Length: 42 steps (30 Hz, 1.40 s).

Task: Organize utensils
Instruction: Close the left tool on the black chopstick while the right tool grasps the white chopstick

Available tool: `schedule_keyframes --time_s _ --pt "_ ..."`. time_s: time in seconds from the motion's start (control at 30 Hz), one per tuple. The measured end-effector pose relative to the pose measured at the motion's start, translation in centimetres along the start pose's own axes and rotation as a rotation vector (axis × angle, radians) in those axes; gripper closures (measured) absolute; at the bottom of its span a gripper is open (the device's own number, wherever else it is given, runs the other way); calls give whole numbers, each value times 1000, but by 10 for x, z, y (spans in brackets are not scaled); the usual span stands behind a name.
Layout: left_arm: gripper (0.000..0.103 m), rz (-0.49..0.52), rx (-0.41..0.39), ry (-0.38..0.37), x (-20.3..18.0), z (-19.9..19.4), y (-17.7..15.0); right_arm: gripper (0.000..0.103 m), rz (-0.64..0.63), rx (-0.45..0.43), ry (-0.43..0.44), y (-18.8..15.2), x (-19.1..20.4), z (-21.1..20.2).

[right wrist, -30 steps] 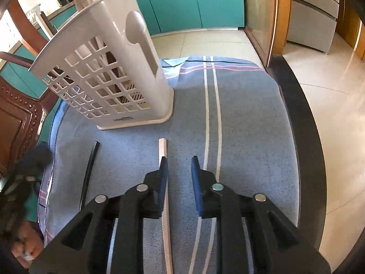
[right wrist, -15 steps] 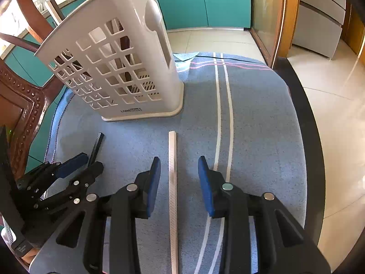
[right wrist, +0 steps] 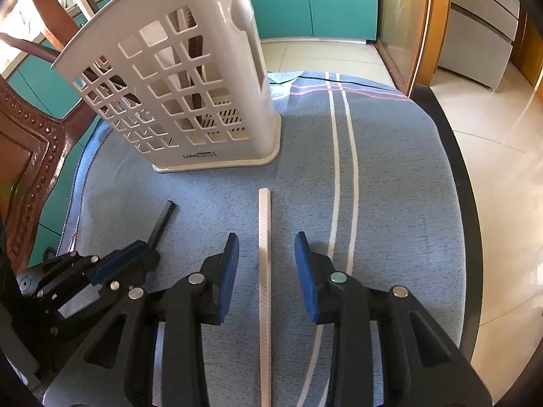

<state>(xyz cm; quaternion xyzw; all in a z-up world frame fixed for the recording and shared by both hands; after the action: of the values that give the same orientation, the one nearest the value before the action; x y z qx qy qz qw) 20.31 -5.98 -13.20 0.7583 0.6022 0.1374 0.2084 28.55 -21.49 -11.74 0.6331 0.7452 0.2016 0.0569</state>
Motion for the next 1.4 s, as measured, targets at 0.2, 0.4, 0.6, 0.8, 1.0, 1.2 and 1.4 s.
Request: schedule_keyframes --time_s 0.2,0.4,0.6,0.8,1.0,1.2,1.4 --pt "91 5 -5 15 -3 -2 -3 69 -15 9 -8 -1 6 3" --pt "90 3 -6 24 -3 -4 -6 69 -51 6 -42 -3 13 7" --pt "89 -4 -8 29 1 -3 -6 94 -80 14 -8 -6 25 11" --pt "89 -66 2 24 16 -2 -4 95 -4 48 148 -7 19 13" --pt "89 -108 13 -10 27 -3 -3 95 64 40 140 -3 9 12" --pt "86 -103 7 19 28 1 2 83 -9 -6 24 -6 22 6" --pt "80 -90 8 52 31 3 3 82 -76 -45 -78 -9 28 9"
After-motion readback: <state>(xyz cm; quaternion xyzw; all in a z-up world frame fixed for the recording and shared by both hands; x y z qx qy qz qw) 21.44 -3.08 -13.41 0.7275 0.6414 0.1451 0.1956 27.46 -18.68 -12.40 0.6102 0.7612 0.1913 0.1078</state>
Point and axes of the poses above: each gripper's, at about its wrist camera, not at the fingertips, and z roughly the way its jaws point, x to its left, y to its top, the point moved 1 cm from there along z, roughly the way its jaws point, and after that the axes turned 7 degrees about x, right-handed, at the moved point
